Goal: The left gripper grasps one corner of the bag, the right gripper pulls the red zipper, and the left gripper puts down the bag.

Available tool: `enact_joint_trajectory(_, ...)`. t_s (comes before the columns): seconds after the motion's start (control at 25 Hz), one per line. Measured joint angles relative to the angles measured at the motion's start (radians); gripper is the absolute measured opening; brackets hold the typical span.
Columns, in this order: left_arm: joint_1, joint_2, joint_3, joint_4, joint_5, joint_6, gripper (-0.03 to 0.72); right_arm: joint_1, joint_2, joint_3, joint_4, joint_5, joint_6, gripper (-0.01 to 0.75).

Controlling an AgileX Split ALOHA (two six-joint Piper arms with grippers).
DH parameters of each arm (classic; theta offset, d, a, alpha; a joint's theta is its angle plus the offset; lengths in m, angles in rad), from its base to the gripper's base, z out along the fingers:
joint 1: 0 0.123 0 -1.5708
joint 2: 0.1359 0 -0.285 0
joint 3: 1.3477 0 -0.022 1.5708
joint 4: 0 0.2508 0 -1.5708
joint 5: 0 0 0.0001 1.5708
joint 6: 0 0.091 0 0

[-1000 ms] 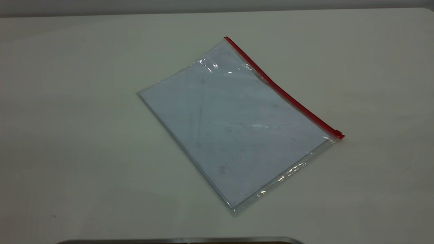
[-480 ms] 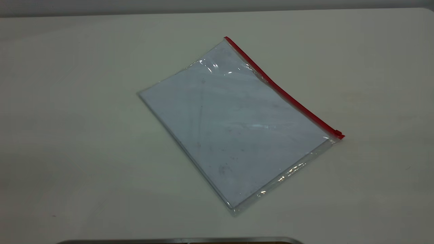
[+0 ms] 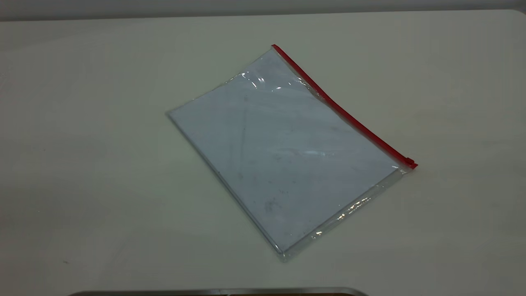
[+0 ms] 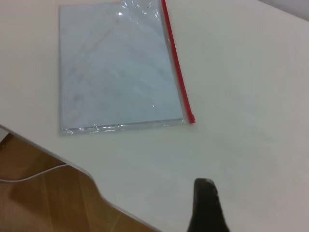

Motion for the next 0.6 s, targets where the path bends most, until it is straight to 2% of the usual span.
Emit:
enact_joint_trajectory(0.32, 0.177, -0.110, 0.000, 0.009, 0.000, -0.002, 0.586, 0.000, 0.000, 0.000, 0.000, -0.001, 0.000, 0.553)
enact_joint_trajectory(0.6, 0.190, -0.186, 0.000, 0.023, 0.004, -0.018, 0.586, 0.000, 0.000, 0.000, 0.000, -0.001, 0.000, 0.553)
